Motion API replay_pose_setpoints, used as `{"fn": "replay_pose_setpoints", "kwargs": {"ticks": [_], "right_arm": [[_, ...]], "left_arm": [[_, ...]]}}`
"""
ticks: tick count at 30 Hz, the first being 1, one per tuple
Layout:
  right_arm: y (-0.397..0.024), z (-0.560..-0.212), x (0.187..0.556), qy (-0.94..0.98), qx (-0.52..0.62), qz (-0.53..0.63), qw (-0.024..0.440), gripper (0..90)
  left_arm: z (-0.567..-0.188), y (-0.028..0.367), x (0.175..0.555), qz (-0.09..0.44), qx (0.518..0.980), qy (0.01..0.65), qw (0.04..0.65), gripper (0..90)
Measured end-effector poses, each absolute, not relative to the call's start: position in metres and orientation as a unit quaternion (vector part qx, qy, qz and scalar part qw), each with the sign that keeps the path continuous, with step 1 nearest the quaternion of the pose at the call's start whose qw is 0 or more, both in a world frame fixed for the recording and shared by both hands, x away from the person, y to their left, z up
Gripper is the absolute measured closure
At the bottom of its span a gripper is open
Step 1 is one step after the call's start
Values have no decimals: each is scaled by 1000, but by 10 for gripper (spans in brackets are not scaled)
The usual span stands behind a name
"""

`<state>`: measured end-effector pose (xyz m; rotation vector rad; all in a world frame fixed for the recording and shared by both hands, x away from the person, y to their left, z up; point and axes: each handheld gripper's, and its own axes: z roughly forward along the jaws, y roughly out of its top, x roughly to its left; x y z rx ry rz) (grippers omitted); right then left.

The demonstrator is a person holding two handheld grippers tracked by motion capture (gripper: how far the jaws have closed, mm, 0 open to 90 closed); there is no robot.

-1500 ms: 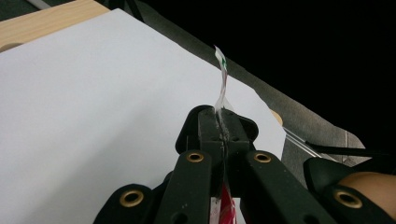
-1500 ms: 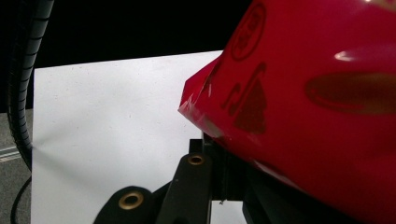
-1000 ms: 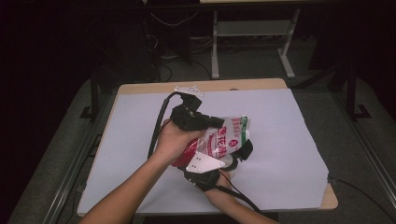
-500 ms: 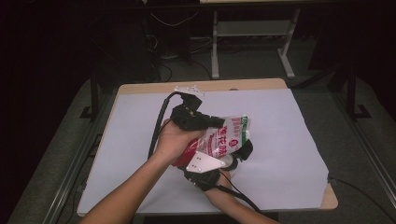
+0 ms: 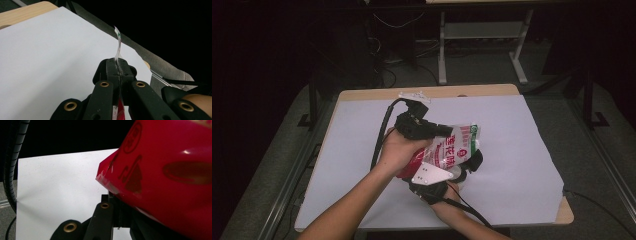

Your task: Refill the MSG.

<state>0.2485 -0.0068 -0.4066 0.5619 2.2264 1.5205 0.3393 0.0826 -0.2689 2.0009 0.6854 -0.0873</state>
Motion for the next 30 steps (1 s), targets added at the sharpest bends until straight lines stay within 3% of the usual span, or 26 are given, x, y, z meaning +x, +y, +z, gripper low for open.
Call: {"fn": "replay_pose_setpoints", "kwargs": {"ticks": [30], "right_arm": [[-7, -407, 249, 795, 199, 539, 194, 899]], "left_arm": [[-269, 84, 340, -37, 823, 282, 491, 900]]}}
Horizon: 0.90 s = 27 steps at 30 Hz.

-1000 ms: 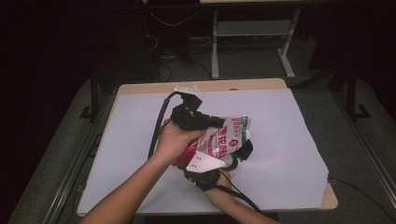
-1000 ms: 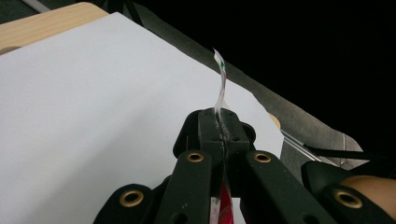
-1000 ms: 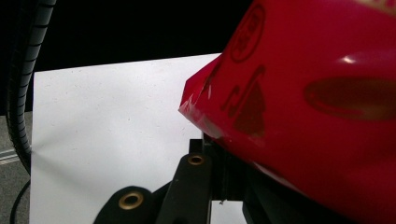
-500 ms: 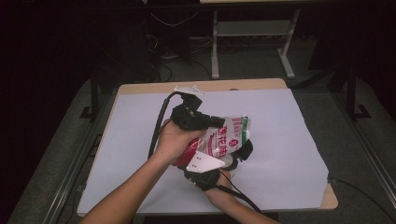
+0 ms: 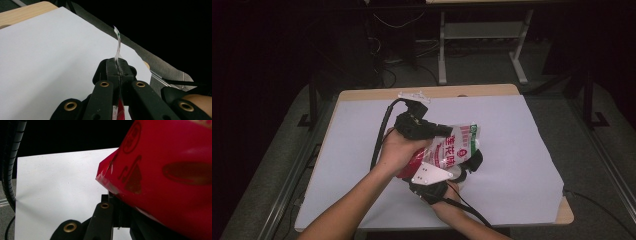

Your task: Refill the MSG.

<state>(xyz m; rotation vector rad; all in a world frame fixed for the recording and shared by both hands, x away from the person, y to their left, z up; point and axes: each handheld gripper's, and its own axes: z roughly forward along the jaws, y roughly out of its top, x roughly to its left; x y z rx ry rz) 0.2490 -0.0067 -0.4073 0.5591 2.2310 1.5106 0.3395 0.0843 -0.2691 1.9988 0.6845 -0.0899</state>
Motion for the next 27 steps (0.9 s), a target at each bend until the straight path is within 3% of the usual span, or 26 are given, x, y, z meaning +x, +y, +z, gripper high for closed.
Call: {"fn": "replay_pose_setpoints", "kwargs": {"ticks": [27], "right_arm": [[-8, -410, 251, 800, 203, 532, 189, 899]], "left_arm": [[-266, 91, 336, -47, 819, 280, 500, 900]]}}
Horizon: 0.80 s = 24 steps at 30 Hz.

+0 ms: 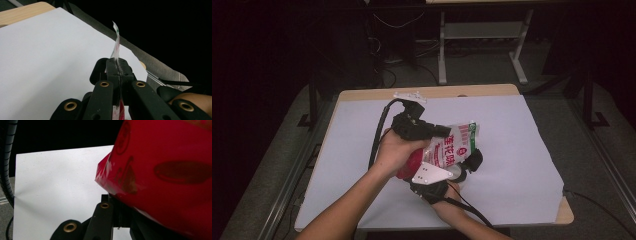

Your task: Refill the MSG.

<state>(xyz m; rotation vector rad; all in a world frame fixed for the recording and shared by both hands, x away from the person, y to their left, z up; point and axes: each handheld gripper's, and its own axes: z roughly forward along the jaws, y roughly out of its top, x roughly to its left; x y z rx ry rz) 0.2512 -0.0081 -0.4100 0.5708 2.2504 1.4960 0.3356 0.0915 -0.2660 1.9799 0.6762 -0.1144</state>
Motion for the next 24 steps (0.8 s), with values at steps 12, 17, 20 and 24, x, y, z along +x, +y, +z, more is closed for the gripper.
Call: {"fn": "replay_pose_setpoints", "kwargs": {"ticks": [12, 17, 20, 24], "right_arm": [[-7, -412, 253, 802, 206, 528, 188, 900], [-7, -412, 252, 803, 207, 526, 187, 900], [-7, -412, 253, 803, 207, 526, 189, 900], [-7, -413, 253, 803, 211, 524, 189, 900]], "left_arm": [[-266, 105, 334, -60, 810, 284, 510, 900], [-265, 110, 332, -62, 807, 283, 514, 900], [-265, 114, 331, -63, 805, 283, 518, 900], [-267, 120, 331, -72, 799, 285, 524, 900]]}}
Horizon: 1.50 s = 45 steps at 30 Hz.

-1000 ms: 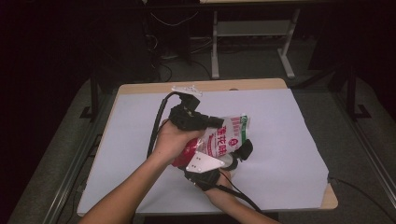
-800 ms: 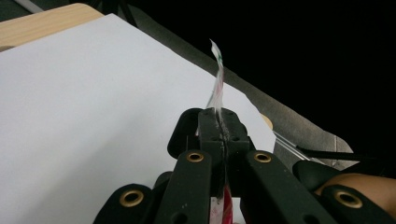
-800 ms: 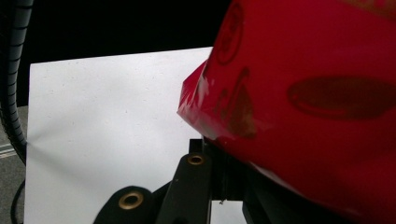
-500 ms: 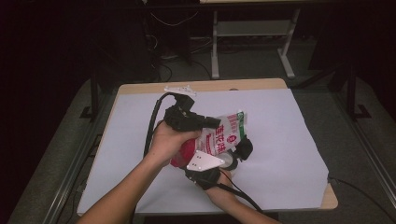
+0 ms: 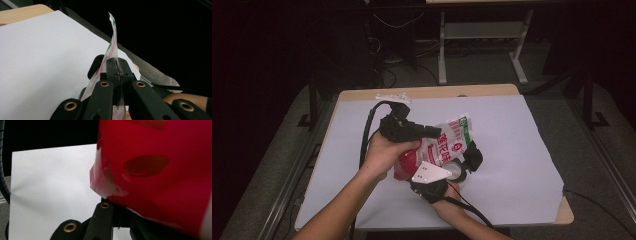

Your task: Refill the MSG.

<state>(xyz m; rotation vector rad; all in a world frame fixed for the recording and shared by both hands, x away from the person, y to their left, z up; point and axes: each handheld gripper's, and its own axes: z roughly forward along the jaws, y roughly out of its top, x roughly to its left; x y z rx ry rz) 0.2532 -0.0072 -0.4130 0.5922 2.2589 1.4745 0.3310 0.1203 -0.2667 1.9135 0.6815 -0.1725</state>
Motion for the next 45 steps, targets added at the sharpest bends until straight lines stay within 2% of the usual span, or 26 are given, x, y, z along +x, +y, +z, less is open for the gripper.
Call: {"fn": "replay_pose_setpoints", "kwargs": {"ticks": [20, 35, 45], "right_arm": [[-8, -414, 253, 804, 218, 516, 200, 900], [-10, -414, 252, 804, 220, 510, 212, 900], [-11, -414, 252, 804, 223, 512, 204, 900]], "left_arm": [[-264, 135, 327, -84, 797, 272, 533, 900], [-261, 154, 328, -64, 788, 274, 547, 900], [-264, 172, 334, -49, 778, 284, 558, 900]]}}
